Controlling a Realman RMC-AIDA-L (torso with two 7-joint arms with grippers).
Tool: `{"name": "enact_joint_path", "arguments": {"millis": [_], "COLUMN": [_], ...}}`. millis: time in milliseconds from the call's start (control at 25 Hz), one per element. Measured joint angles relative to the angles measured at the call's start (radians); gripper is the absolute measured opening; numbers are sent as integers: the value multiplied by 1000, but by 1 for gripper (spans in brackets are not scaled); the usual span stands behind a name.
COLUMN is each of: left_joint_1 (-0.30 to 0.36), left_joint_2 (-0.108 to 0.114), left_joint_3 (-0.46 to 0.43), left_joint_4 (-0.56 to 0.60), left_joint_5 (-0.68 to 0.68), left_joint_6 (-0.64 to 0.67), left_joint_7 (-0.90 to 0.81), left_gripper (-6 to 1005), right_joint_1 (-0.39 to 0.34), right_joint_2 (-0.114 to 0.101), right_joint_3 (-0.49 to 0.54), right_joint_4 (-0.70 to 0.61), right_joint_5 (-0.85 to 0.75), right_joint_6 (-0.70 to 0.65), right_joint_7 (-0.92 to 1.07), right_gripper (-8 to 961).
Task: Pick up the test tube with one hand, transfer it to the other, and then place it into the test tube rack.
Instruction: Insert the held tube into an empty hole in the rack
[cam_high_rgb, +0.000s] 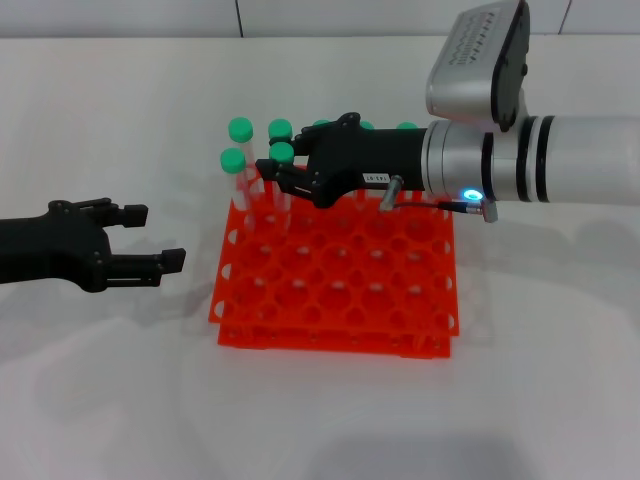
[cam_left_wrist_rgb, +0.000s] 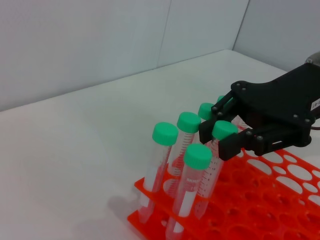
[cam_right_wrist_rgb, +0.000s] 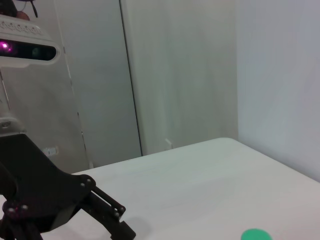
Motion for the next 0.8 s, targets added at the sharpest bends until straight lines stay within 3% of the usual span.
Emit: {"name": "enact_joint_path", "arguments": {"millis": [800], "left_joint_1": [-3], "left_joint_2": [0], "left_joint_3": [0], "left_joint_4": [-3], "left_joint_5": [2], "left_joint_6": [-3], "left_joint_7": [0], "left_gripper": [867], "right_joint_1": [2], "right_joint_2": [0], "right_joint_3": [-1], "right_joint_4": [12], "right_joint_5": [8], "right_joint_6": [1], "right_joint_7": [-1], "right_gripper": [295]}}
